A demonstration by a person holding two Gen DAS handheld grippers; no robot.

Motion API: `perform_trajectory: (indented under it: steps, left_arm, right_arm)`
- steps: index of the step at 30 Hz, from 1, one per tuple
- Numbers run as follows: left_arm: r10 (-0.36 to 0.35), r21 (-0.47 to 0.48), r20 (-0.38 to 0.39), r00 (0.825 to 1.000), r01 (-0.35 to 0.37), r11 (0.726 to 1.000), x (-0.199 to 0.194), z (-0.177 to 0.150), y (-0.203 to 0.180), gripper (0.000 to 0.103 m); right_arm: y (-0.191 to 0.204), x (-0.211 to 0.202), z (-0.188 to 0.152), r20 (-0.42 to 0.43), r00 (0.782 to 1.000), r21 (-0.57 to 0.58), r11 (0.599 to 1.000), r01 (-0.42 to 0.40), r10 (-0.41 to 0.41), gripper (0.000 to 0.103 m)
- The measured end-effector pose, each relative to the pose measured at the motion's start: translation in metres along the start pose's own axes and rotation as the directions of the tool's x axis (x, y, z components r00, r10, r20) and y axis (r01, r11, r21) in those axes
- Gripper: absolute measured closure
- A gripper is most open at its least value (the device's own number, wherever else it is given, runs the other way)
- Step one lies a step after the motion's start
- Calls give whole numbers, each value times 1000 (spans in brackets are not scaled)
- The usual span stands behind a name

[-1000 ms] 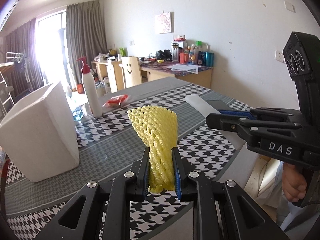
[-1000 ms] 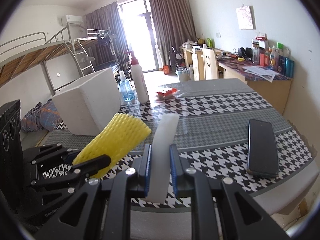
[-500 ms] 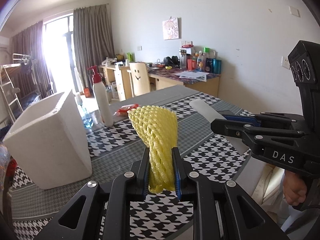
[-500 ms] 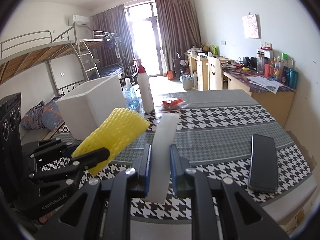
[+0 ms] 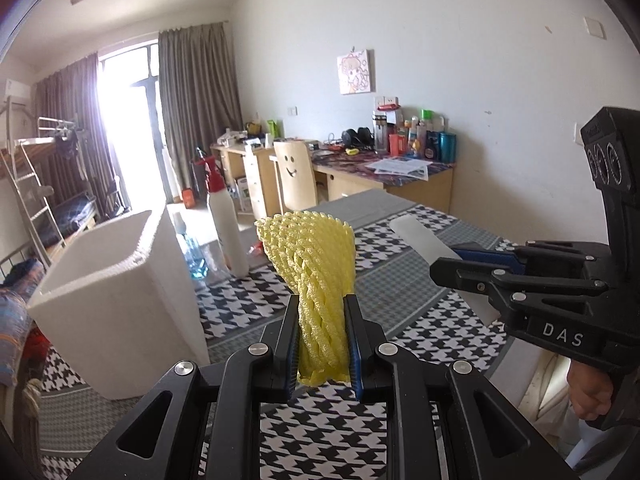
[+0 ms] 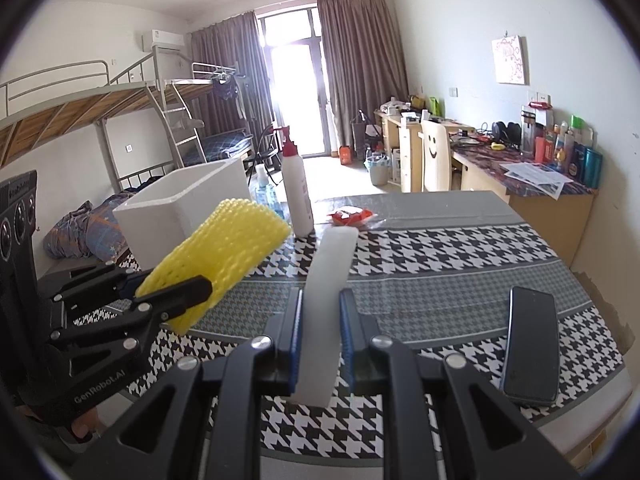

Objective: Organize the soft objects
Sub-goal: 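Carry the yellow net and white tube with both grippers over the foam box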

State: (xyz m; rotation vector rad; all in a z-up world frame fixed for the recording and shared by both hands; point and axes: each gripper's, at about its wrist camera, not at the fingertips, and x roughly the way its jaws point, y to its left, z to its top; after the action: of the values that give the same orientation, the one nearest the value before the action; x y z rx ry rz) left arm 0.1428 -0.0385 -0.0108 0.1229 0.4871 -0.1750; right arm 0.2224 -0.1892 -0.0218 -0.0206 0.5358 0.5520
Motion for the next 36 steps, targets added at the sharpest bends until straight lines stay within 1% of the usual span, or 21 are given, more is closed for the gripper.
perform_trajectory:
  steps: [14, 31, 36]
  left_arm:
    - [48, 0, 30, 998, -48, 999, -2, 16, 9, 82]
    - [104, -18, 57, 993, -103, 995, -5, 25, 23, 82]
    - [105, -26, 63, 992, -104, 994, -6, 28, 28, 82]
  right_arm:
    - [5, 6, 13, 9, 1000, -17, 1000, -14, 14, 82]
    - [15, 9, 26, 28, 999, -51, 998, -32, 34, 82]
    - [18, 11, 31, 33, 999, -56, 998, -37, 39, 82]
